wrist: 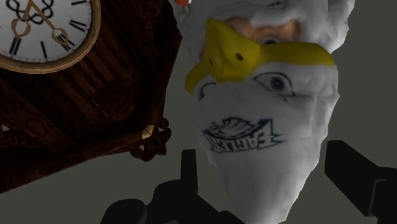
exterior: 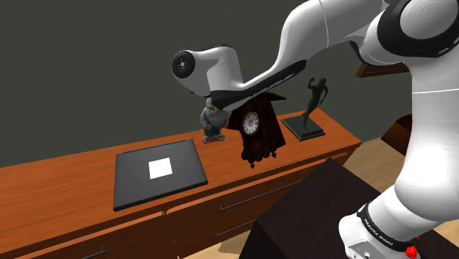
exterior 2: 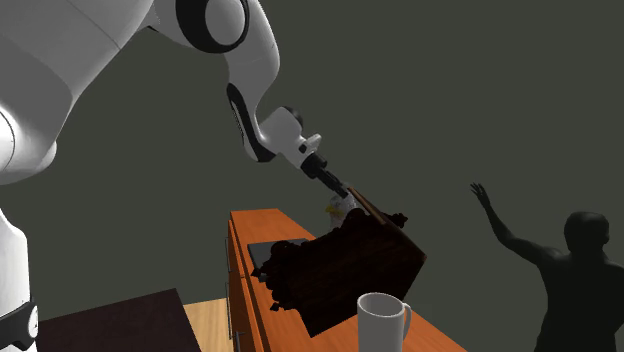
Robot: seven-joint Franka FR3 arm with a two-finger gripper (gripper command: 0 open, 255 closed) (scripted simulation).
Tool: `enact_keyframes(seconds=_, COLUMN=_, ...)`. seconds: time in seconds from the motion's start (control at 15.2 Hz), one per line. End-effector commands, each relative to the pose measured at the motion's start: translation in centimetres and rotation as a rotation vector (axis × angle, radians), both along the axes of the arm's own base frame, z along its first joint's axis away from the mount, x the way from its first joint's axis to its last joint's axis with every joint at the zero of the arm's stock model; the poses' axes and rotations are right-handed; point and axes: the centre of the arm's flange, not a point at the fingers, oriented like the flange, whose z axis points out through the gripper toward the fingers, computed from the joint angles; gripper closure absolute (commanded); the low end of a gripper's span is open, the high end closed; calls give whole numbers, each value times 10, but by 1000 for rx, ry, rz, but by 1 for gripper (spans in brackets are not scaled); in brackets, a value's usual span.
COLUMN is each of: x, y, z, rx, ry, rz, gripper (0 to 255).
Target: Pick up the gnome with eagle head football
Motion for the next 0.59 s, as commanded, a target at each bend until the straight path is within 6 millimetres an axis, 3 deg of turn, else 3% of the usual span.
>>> enact_keyframes(seconds=0.0, x=0, y=0, z=11, rx=0, ry=-2, rz=0, gripper=255)
enact_keyframes(seconds=0.53, x=0, y=0, z=54, rx=0, ry=-2, rz=0, gripper=255)
